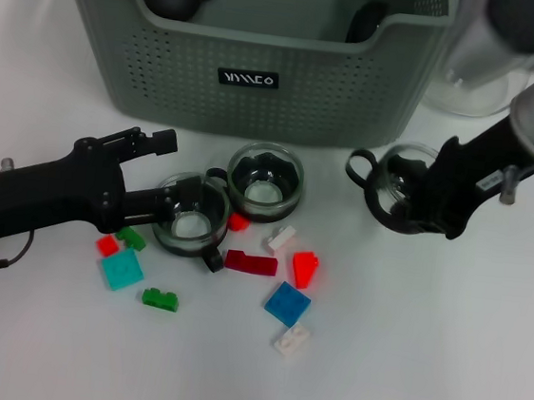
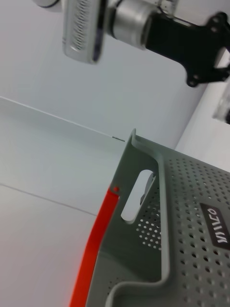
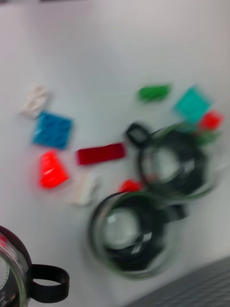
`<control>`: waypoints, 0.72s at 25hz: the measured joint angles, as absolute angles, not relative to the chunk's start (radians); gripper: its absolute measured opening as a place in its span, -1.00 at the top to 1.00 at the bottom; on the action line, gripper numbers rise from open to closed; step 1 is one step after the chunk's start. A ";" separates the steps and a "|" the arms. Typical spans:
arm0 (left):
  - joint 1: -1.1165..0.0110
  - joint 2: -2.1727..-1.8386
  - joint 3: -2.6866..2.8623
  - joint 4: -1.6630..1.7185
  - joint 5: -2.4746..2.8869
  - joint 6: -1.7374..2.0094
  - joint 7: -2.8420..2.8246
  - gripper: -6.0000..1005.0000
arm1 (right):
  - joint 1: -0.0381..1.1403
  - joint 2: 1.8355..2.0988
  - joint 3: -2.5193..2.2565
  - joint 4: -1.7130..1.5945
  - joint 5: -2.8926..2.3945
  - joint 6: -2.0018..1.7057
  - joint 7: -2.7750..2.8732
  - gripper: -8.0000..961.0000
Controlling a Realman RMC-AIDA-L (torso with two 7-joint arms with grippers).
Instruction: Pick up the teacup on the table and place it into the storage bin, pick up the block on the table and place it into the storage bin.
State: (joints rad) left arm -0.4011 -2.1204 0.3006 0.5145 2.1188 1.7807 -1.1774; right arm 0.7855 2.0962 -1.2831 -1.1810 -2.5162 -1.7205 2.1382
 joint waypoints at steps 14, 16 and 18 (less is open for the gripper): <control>-0.396 -2.118 0.301 0.516 2.117 1.786 -1.173 -0.71 | 0.929 2.010 -0.907 -1.162 -1.955 -1.974 2.208 0.87; -0.397 -2.118 0.301 0.515 2.117 1.786 -1.173 -0.71 | 0.966 1.974 -0.872 -1.101 -1.859 -1.955 2.232 0.87; -0.399 -2.118 0.301 0.514 2.116 1.787 -1.173 -0.71 | 1.003 1.942 -0.842 -1.035 -1.816 -1.895 2.247 0.87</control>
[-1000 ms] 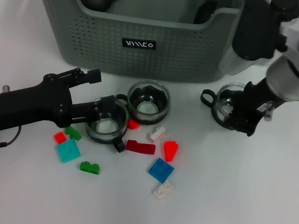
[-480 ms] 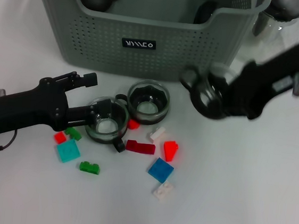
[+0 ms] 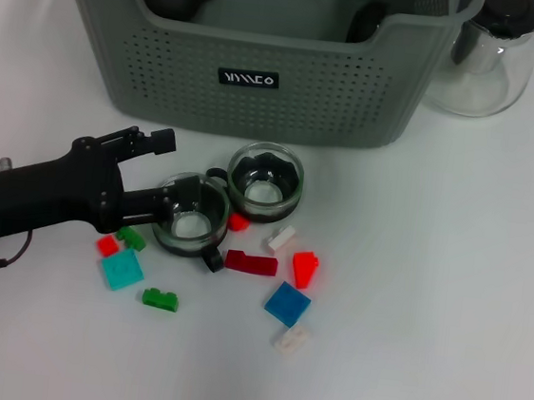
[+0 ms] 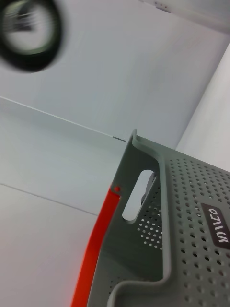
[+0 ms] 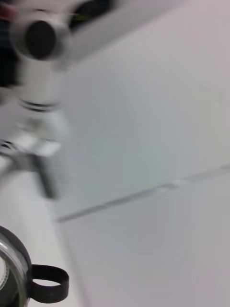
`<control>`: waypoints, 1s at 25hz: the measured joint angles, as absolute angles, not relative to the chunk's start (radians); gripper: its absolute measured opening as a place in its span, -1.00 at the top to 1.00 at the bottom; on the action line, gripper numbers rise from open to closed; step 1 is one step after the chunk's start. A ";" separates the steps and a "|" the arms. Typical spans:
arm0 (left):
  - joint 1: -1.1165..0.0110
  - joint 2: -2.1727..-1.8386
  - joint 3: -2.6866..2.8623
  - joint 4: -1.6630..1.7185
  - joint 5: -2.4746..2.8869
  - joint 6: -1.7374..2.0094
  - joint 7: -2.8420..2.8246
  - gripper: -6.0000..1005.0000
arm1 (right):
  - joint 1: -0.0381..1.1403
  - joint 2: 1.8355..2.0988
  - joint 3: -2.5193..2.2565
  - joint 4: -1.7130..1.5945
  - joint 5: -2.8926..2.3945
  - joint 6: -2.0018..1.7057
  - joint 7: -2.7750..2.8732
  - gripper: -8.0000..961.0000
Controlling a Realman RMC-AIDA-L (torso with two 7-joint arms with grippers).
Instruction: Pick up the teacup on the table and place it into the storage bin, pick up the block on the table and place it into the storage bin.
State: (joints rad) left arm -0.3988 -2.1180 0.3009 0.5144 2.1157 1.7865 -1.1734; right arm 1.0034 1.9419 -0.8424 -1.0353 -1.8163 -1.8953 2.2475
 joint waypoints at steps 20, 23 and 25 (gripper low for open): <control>-0.417 -2.122 0.301 0.514 2.112 1.787 -1.177 -0.71 | 1.159 2.067 -1.120 -0.724 -2.365 -0.949 2.212 0.87; -0.417 -2.122 0.301 0.514 2.112 1.787 -1.177 -0.71 | 1.184 2.094 -1.137 -0.661 -2.447 -0.860 2.215 0.87; -0.417 -2.121 0.301 0.514 2.112 1.783 -1.177 -0.71 | 1.201 2.099 -1.163 -0.605 -2.464 -0.811 2.217 0.87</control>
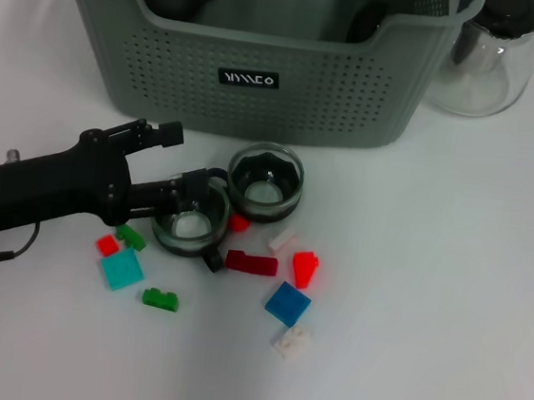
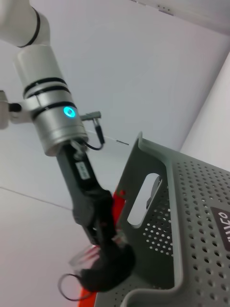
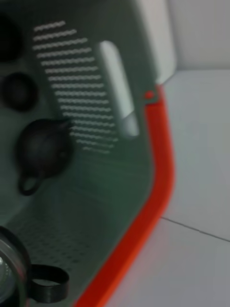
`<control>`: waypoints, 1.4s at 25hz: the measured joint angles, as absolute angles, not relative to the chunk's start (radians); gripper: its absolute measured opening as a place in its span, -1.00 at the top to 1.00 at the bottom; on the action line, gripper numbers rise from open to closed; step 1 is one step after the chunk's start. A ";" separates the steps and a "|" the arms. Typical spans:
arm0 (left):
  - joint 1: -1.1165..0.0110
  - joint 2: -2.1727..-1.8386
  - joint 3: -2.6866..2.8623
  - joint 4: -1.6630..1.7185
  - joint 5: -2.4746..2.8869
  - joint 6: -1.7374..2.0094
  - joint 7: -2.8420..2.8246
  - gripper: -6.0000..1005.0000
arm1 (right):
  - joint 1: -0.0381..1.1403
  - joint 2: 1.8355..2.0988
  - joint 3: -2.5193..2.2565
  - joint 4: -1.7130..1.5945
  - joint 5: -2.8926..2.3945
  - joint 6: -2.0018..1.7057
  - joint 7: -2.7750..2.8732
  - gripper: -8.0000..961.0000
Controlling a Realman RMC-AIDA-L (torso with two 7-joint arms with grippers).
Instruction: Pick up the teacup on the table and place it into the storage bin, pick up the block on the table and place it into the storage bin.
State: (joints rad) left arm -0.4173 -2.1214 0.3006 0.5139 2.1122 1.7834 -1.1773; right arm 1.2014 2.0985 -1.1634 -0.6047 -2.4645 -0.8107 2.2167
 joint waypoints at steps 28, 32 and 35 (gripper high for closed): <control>-0.411 -2.123 0.301 0.511 2.112 1.778 -1.175 -0.71 | 1.208 2.094 -1.220 -0.543 -2.638 -0.801 2.347 0.87; -0.411 -2.123 0.301 0.511 2.112 1.778 -1.175 -0.71 | 1.206 2.093 -1.220 -0.543 -2.638 -0.806 2.349 0.87; -0.411 -2.123 0.301 0.511 2.112 1.778 -1.175 -0.71 | 1.204 2.093 -1.220 -0.543 -2.639 -0.806 2.356 0.87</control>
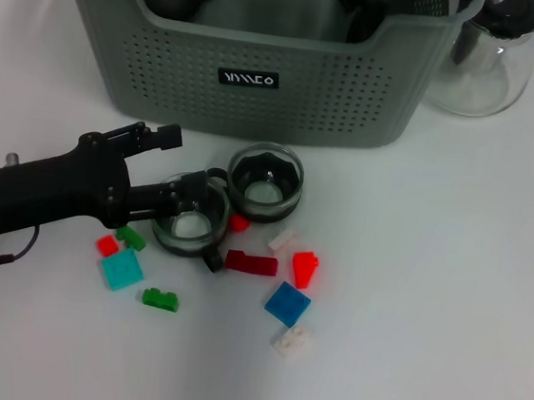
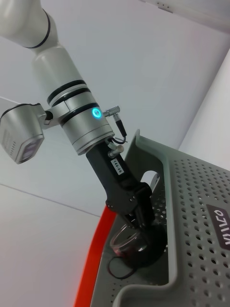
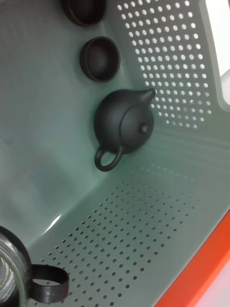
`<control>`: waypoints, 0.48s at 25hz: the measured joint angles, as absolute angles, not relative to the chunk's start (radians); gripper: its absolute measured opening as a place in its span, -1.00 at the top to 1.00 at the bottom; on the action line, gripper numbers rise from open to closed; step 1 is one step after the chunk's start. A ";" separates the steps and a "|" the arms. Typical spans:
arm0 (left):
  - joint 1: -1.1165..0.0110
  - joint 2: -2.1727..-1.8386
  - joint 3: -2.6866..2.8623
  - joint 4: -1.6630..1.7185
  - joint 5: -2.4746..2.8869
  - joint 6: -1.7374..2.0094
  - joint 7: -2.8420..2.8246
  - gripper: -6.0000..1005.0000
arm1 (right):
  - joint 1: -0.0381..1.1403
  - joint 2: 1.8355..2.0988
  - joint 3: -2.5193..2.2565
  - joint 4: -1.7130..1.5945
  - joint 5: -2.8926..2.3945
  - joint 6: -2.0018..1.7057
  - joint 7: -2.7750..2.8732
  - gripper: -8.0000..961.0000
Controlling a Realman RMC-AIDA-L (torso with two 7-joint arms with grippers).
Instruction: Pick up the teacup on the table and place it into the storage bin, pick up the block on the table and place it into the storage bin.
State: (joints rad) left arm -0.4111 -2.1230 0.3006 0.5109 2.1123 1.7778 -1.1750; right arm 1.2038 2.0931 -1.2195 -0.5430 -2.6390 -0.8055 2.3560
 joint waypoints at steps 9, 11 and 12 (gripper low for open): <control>-0.411 -2.123 0.301 0.511 2.112 1.778 -1.175 -0.71 | 1.203 2.096 -1.219 -0.543 -2.662 -0.807 2.363 0.76; -0.410 -2.123 0.301 0.511 2.112 1.778 -1.175 -0.71 | 1.203 2.097 -1.219 -0.543 -2.664 -0.807 2.363 0.74; -0.410 -2.123 0.301 0.511 2.112 1.778 -1.175 -0.71 | 1.203 2.097 -1.218 -0.543 -2.664 -0.808 2.364 0.73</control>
